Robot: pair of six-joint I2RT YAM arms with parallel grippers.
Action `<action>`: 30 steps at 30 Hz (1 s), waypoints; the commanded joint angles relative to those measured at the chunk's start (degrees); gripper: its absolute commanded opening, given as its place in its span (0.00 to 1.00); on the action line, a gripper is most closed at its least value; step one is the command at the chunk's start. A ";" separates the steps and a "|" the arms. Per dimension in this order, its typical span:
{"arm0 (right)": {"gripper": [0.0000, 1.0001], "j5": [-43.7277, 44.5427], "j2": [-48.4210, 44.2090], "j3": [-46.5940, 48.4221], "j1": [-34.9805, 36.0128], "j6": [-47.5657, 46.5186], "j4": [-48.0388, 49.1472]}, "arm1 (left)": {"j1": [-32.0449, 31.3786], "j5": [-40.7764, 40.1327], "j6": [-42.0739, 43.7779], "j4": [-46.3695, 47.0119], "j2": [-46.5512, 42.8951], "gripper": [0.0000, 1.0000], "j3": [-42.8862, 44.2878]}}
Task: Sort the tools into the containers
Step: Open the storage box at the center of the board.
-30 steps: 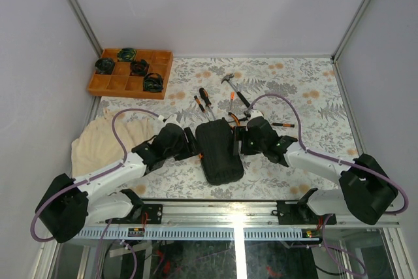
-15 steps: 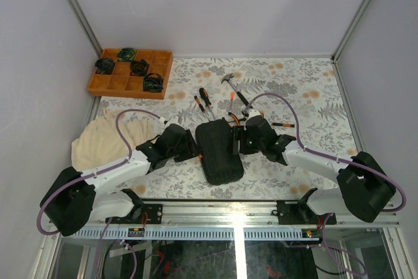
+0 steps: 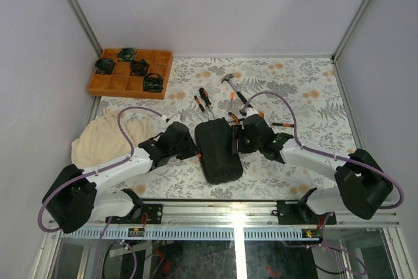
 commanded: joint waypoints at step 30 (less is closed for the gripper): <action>0.61 5.91 -3.17 -1.63 -0.07 -2.98 -4.16 | 1.32 -2.68 -1.64 -2.47 -9.05 0.54 -5.20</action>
